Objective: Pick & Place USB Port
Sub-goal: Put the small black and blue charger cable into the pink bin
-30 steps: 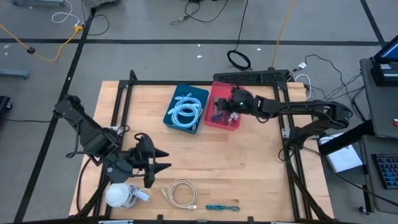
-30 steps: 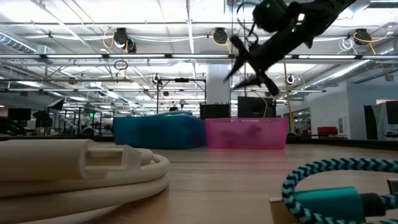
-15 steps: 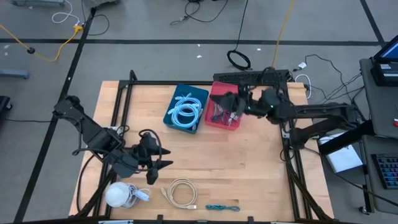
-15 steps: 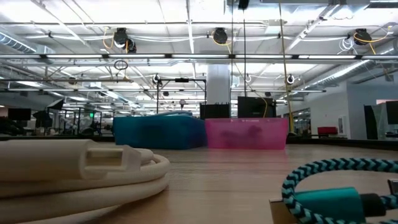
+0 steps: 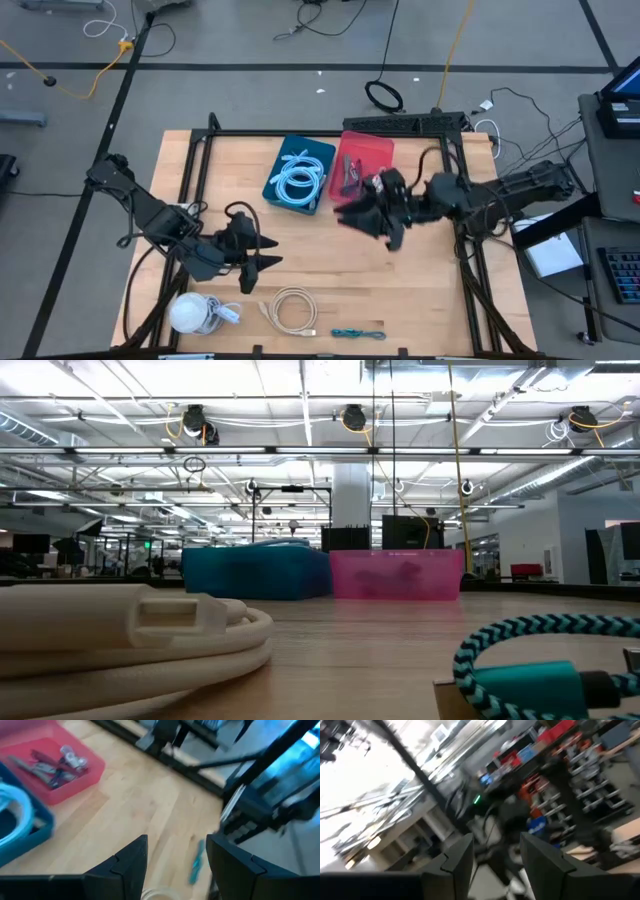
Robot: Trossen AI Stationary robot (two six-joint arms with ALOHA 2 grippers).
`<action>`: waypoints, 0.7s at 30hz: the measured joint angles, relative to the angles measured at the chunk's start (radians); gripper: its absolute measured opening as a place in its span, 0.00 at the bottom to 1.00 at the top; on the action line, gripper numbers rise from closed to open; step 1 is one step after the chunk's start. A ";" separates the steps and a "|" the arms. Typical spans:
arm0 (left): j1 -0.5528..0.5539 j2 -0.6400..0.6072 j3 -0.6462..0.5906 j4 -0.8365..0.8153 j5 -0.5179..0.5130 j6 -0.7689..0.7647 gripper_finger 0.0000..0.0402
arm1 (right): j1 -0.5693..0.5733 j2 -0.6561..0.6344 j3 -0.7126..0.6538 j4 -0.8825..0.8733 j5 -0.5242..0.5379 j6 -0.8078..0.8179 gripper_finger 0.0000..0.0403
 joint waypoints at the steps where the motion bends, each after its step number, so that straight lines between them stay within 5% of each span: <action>1: 0.000 0.000 0.000 0.031 -0.005 -0.001 0.50 | 0.025 0.000 0.000 -0.005 0.000 -0.004 0.39; 11: -0.047 0.039 0.000 0.330 -0.078 -0.017 0.50 | 0.379 0.004 0.000 -0.321 0.155 -0.148 0.39; 16: -0.068 0.110 0.000 0.438 -0.082 -0.054 0.50 | 0.513 0.033 0.000 -0.606 0.260 -0.017 0.39; 21: -0.074 0.207 0.000 0.547 -0.074 -0.105 0.50 | 0.567 0.121 0.000 -0.676 0.234 0.080 0.39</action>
